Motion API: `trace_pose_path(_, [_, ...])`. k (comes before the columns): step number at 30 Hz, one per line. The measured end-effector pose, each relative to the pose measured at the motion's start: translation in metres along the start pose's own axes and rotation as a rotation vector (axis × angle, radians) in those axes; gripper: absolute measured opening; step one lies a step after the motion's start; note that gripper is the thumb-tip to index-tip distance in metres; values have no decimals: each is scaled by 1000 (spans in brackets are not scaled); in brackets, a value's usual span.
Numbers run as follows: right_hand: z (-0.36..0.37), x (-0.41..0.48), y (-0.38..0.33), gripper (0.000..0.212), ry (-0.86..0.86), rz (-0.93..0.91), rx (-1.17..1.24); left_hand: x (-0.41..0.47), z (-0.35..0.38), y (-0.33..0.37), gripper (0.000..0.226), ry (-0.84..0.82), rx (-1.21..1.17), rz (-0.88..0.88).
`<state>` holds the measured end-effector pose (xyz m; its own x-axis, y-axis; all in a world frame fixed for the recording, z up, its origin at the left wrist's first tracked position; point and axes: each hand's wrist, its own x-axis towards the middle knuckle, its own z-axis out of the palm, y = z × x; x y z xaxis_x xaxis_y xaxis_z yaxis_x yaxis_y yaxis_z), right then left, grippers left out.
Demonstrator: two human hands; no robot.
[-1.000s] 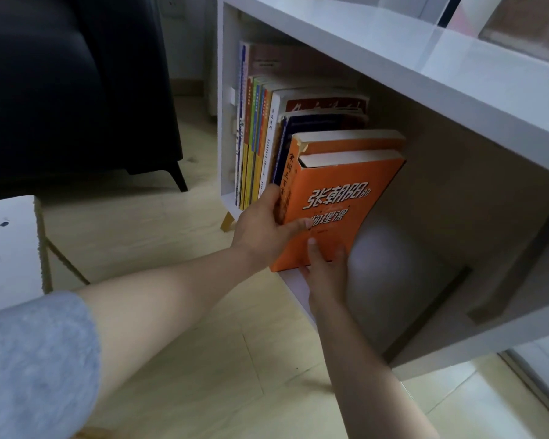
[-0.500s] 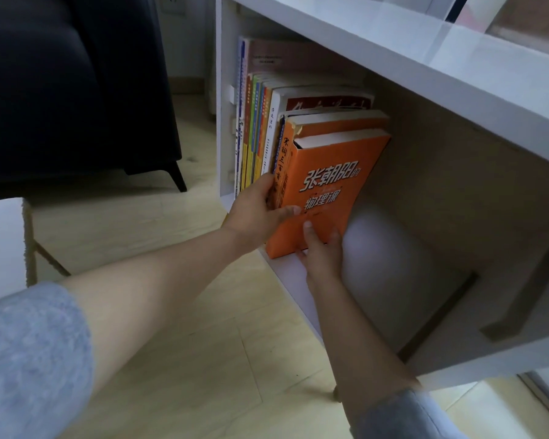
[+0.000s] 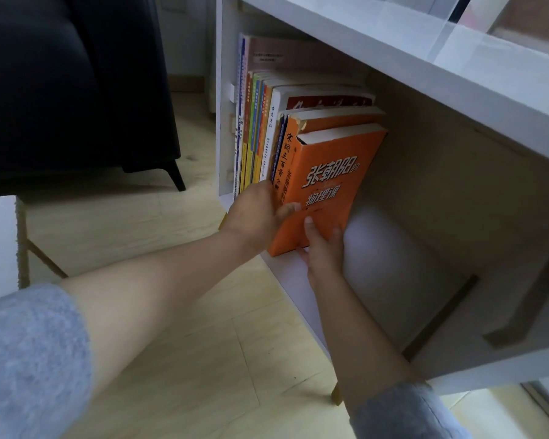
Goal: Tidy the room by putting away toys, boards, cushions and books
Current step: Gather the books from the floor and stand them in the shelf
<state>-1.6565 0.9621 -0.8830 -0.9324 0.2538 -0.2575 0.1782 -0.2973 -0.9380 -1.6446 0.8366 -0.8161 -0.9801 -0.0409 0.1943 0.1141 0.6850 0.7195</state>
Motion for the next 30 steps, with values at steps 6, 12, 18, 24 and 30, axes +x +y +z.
trace_pose_path(6, [2, 2, -6, 74, 5, 19, -49, 12, -8, -4, 45, -64, 113, -13])
trace_pose_path(12, [2, 2, -4, 78, 2, 26, -100, 9, -9, -3, 36, -84, 28, -59])
trace_pose_path(18, [2, 2, -5, 80, 6, 42, -60, 7, -10, -6, 27, -99, 70, -62])
trace_pose_path(24, [-3, -1, -7, 79, -41, 67, -66, 4, -5, -4, 28, -82, 75, -85])
trace_pose_path(30, [-5, -9, -12, 50, 159, -26, -103, 2, -9, -1, 22, -80, 95, -97])
